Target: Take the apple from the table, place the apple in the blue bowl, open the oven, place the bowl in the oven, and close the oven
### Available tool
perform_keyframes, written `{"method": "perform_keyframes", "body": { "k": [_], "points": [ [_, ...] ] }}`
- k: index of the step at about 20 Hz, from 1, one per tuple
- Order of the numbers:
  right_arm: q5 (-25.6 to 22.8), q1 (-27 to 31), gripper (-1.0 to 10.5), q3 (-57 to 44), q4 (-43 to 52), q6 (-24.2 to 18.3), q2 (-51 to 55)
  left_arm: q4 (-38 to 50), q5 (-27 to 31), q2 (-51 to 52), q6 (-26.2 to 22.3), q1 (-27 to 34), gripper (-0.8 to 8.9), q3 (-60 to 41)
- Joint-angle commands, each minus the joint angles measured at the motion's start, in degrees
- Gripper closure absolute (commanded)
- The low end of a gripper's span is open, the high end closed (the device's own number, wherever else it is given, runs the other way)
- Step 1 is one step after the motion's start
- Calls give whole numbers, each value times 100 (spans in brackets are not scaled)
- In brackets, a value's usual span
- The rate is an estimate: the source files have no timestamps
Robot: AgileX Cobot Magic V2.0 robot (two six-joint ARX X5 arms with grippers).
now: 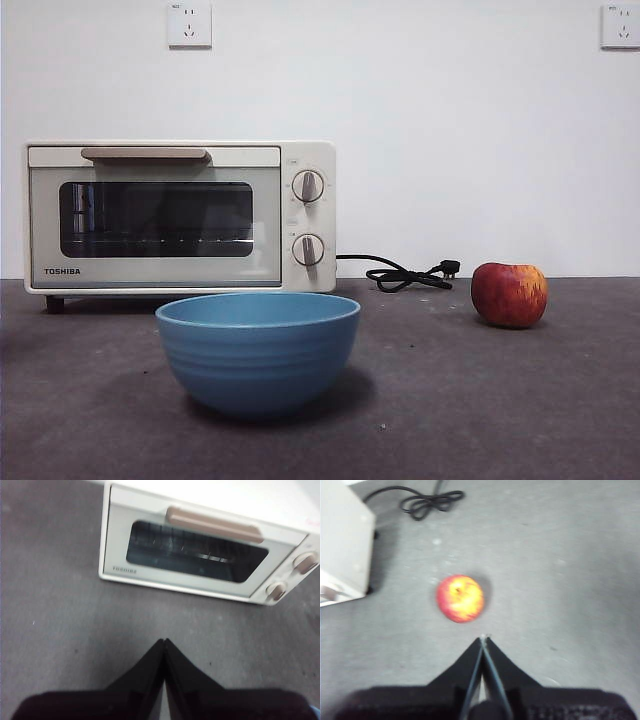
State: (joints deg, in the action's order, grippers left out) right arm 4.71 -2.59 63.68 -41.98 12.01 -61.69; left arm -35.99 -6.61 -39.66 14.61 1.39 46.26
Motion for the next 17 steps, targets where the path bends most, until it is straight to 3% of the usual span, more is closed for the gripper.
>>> {"method": "perform_keyframes", "body": {
  "k": [1,4,6,10,14,17],
  "points": [
    [369,-2,946,247,-9,-109,-365,-535,-4,-457,-22,4,818,481],
    [857,-37,945,612,-57,-306,-925,-1130,-245,-1080,-308,2,818,1054],
    [872,-144,940,909,-278,-367,-1329,-1287,-708,-1327,-455,2,818,1196],
    [831,-396,729,1550,-605,-699,-2181,-1464,-1163,-1598,-459,-2,818,1202],
    [608,-581,648,2175,-640,-708,-3010,-1661,-1154,-1694,-479,-85,818,1202],
    [319,-688,210,2597,-785,-811,-3569,-1714,-1143,-1694,-553,-153,818,1202]
  ]
}}
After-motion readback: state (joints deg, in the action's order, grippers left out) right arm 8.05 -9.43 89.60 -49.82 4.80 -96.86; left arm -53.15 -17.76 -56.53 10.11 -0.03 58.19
